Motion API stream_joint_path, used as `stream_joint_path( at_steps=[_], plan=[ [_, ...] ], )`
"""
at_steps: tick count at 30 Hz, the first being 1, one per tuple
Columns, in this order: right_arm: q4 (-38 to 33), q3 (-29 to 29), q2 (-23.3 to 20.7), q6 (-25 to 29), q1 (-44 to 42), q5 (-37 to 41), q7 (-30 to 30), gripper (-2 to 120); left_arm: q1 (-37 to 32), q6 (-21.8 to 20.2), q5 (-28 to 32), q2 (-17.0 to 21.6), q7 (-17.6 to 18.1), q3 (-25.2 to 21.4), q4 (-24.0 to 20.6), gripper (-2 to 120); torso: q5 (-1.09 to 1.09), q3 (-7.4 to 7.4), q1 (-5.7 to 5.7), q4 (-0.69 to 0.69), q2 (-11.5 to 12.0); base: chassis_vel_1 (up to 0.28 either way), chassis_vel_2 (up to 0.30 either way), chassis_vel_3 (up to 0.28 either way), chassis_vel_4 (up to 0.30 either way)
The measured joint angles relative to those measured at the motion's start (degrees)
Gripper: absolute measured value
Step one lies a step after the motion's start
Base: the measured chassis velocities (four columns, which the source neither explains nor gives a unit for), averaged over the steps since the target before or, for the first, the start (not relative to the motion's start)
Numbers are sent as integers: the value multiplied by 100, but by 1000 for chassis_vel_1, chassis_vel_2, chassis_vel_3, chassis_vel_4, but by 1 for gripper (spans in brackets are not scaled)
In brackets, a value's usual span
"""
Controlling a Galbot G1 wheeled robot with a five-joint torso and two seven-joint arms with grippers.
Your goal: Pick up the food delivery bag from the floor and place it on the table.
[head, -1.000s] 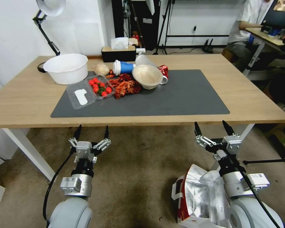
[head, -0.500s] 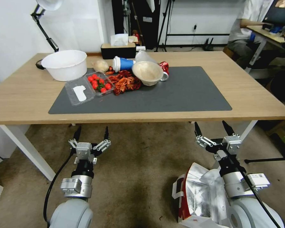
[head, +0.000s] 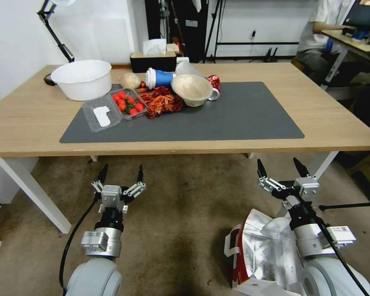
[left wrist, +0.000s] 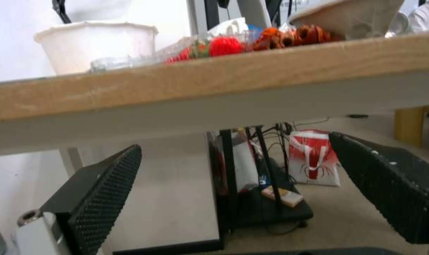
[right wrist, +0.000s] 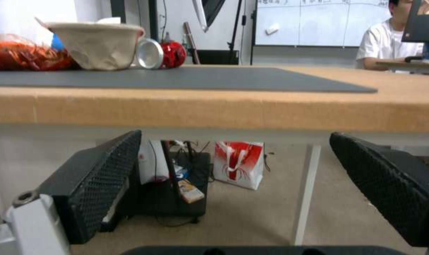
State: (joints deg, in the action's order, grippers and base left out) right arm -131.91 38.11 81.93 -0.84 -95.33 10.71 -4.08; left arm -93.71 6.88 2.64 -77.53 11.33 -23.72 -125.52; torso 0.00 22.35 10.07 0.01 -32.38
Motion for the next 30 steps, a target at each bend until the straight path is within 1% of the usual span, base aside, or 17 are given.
stream_joint_path(
  at_steps=[6,10,21,23,30],
  plan=[
    [40,0,14,8,30,-2,-8,100,33,15,-8,-14,-21,26,44,99,0,-109,-65,0,172,0,0,0,0],
    [56,-4,28,11,35,-2,-11,100,46,16,-10,-12,-25,31,57,99,0,-149,-88,0,234,0,0,0,0],
    [55,35,16,-10,35,7,-12,100,42,40,-25,11,-52,69,65,99,0,-330,-190,0,517,0,0,0,0],
    [52,37,16,-12,33,8,-12,100,44,41,-25,11,-53,69,66,99,0,-336,-194,0,528,0,0,0,0],
    [57,33,29,-30,11,8,-13,100,36,55,-48,-16,-69,81,94,99,0,-459,-265,0,721,0,0,0,0]
  ],
)
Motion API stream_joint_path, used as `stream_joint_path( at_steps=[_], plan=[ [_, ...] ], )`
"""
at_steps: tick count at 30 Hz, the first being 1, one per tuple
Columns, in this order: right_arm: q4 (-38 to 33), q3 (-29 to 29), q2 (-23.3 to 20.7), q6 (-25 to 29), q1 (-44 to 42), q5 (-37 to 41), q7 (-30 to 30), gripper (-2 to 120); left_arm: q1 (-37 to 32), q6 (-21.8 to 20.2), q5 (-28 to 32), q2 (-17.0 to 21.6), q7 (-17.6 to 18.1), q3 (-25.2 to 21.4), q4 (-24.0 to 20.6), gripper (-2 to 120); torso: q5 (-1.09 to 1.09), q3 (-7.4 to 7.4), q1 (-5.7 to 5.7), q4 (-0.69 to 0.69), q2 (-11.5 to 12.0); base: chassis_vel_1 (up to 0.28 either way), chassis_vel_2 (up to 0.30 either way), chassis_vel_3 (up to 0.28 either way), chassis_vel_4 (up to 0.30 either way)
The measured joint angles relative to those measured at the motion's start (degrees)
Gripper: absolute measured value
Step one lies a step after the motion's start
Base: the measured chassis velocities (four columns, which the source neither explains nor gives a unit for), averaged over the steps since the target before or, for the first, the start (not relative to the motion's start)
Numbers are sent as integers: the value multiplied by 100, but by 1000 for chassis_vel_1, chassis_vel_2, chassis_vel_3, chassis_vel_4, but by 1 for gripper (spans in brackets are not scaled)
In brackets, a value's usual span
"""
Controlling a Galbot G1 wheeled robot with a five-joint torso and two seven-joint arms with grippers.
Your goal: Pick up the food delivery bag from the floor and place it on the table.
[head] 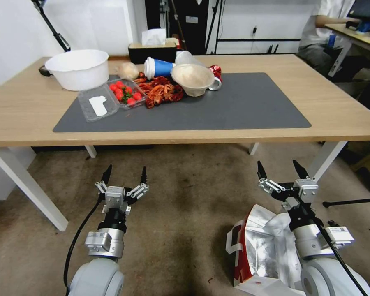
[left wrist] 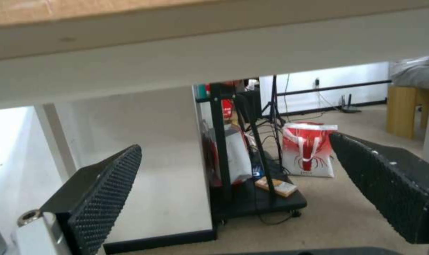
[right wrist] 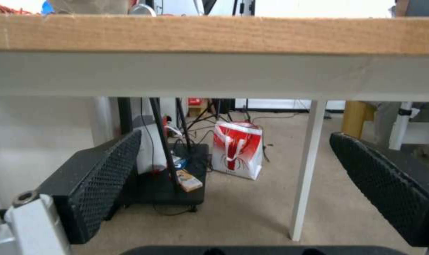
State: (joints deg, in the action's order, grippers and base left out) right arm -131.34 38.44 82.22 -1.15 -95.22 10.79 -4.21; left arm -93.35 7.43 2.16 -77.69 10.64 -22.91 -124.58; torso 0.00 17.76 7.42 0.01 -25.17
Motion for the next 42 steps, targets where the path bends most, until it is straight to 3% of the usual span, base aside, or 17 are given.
stream_joint_path(
  at_steps=[42],
  plan=[
    [-10,25,-1,-4,29,21,5,100,95,6,20,5,-20,-19,39,99,0,-637,-298,0,937,0,0,0,0]
  ],
)
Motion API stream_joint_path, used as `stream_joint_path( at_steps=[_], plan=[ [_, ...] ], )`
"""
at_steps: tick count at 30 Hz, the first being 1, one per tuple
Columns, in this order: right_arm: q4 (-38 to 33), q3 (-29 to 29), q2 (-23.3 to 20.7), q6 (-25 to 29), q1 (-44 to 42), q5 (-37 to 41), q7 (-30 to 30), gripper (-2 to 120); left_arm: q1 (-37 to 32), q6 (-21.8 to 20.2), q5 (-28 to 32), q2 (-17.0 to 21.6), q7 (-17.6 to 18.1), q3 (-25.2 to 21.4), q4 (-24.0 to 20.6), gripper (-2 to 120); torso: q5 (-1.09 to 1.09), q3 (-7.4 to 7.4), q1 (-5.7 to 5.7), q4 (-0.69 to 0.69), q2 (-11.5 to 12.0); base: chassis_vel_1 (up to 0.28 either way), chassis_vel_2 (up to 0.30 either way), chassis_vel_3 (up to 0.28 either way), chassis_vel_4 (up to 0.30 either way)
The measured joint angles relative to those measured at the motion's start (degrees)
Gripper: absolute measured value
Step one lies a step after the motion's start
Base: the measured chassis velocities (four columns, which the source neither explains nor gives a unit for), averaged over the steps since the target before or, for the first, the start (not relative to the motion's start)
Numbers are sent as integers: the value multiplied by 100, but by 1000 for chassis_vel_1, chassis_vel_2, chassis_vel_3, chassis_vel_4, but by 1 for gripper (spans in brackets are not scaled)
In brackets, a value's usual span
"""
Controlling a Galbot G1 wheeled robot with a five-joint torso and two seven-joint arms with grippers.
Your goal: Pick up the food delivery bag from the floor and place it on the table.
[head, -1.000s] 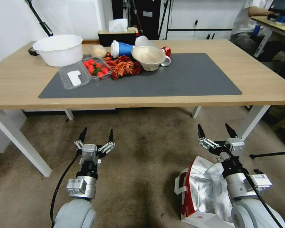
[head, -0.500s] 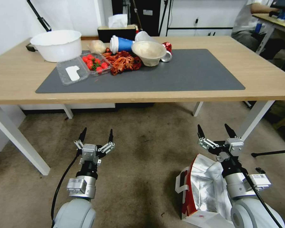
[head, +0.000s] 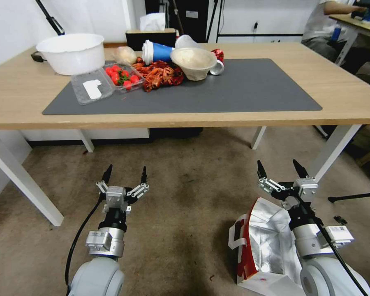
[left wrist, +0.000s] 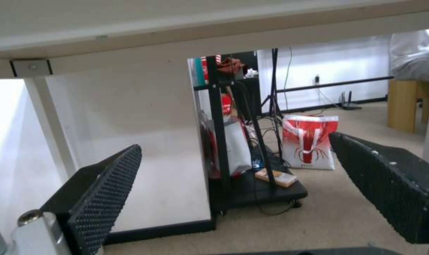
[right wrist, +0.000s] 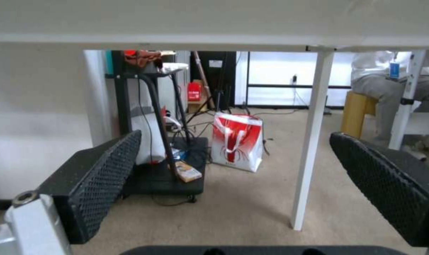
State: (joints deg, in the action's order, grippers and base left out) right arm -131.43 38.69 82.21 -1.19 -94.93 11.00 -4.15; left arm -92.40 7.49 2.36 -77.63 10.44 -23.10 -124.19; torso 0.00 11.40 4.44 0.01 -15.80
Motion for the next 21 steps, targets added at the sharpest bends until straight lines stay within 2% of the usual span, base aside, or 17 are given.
stream_joint_path(
  at_steps=[21],
  plan=[
    [107,94,-2,-44,52,82,1,100,70,-25,40,-8,-26,-4,85,99,0,-362,-130,0,492,0,0,0,0]
  ],
)
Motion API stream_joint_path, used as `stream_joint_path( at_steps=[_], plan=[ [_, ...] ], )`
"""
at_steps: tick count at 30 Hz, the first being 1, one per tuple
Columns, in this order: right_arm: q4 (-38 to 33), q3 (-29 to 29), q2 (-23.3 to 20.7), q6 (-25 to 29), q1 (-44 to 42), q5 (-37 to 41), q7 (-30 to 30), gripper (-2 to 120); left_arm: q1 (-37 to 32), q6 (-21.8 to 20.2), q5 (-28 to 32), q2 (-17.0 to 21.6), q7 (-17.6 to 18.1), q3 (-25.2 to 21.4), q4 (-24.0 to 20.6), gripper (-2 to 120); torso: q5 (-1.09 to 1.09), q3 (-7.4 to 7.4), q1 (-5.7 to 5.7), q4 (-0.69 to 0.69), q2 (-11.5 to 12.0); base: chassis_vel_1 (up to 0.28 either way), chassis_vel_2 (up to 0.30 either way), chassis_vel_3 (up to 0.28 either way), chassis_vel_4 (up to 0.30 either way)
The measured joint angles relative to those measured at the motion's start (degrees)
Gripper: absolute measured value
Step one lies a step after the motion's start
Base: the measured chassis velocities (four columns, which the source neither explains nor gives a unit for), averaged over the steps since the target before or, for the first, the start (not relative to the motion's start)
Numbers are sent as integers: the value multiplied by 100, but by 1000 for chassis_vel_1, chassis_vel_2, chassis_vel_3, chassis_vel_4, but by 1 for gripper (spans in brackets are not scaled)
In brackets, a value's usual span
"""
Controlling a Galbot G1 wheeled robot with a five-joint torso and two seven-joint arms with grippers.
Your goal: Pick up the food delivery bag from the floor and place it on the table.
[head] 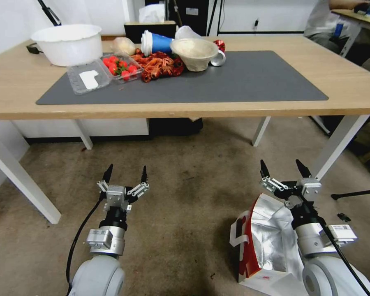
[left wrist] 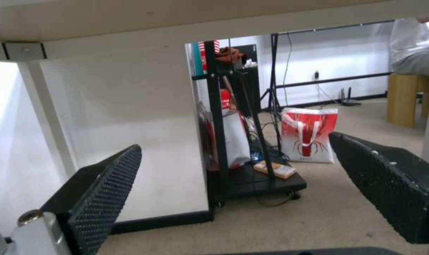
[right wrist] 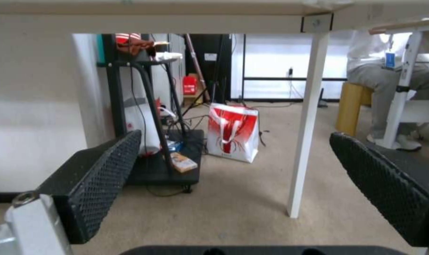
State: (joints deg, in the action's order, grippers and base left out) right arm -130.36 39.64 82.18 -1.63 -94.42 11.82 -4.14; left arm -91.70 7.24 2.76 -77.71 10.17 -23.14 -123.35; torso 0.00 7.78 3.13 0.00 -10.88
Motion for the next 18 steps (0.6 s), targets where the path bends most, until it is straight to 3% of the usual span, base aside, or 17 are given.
stream_joint_path(
  at_steps=[18],
  plan=[
    [74,16,22,48,-6,9,-25,100,-37,13,-14,-13,-44,3,26,99,0,-331,-64,0,395,0,0,0,0]
  ],
)
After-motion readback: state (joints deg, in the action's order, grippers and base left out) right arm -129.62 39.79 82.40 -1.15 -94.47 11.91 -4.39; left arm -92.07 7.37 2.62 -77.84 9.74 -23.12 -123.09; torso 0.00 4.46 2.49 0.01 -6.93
